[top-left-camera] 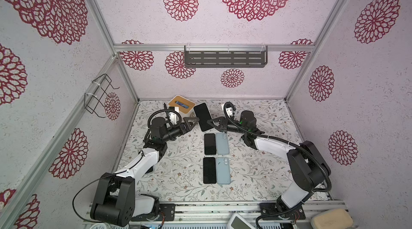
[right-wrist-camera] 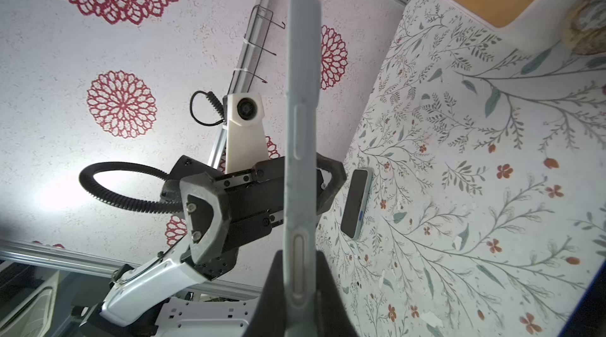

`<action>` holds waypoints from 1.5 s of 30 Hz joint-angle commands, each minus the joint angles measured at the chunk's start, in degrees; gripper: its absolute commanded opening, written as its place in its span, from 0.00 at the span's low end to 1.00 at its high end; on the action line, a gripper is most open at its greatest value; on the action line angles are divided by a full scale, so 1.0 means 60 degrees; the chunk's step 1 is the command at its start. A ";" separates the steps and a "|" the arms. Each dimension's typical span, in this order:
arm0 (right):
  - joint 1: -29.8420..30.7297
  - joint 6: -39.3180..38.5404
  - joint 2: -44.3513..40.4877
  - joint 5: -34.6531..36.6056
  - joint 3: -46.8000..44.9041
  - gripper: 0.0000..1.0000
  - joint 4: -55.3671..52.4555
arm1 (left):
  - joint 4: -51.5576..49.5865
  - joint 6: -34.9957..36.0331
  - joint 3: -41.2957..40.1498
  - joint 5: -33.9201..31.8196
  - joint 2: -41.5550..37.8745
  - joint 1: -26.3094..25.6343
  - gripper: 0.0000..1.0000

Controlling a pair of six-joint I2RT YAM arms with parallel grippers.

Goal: Take the phone out of the phone case
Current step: Pass the phone.

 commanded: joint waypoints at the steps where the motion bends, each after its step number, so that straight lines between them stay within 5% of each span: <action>1: 0.0037 0.0511 -0.0551 -0.0358 0.0030 0.00 0.1716 | 0.1757 -0.0660 -0.0002 0.0477 0.0538 0.0065 0.98; 4: 0.0103 0.0629 -0.0576 -0.0492 -0.0056 0.00 0.1927 | 0.2892 -0.1202 0.0153 0.0815 0.1131 0.0004 0.94; 8: 0.0104 0.0566 -0.0638 -0.0535 -0.0120 0.00 0.1856 | 0.3374 -0.1424 0.0330 0.0954 0.1589 -0.0025 0.69; 12: 0.0104 0.0578 -0.0567 -0.0604 -0.0163 0.00 0.1868 | 0.3311 -0.1369 0.0487 0.0981 0.1633 0.0021 0.60; 20: 0.0118 0.0730 -0.0375 -0.0799 -0.0192 0.00 0.2187 | 0.3517 -0.1625 0.0803 0.1269 0.1944 -0.0022 0.21; 25: 0.0104 0.0273 -0.0436 -0.0950 -0.0269 0.00 0.1726 | 0.3451 -0.1743 0.0937 0.1321 0.1812 -0.0023 0.06; 26: 0.0104 0.0022 -0.0561 -0.0900 -0.0350 0.07 0.1469 | 0.3480 -0.1831 0.0924 0.1270 0.1708 -0.0012 0.03; 28: 0.0101 -0.0779 -0.0977 -0.0668 -0.0601 0.38 0.0758 | 0.3245 -0.1850 0.0973 0.1017 0.1282 -0.0023 0.00; 31: 0.0115 -0.2682 -0.2150 0.0797 -0.1139 0.68 -0.1181 | 0.1101 -0.1041 0.1287 -0.0514 0.0109 -0.0021 0.00; 34: 0.0211 -0.4151 -0.3598 0.2598 -0.1934 0.80 -0.2123 | -0.0092 -0.0484 0.1509 -0.2441 -0.1094 -0.0294 0.00; 37: 0.0399 -0.4189 -0.4673 0.3485 -0.3074 0.89 -0.0802 | -0.0173 -0.0058 0.1577 -0.4012 -0.1760 -0.0917 0.00; 45: 0.1300 -0.4005 -0.4958 0.4155 -0.3616 0.88 0.0938 | 0.1745 0.0672 0.1464 -0.6008 -0.1564 -0.2747 0.00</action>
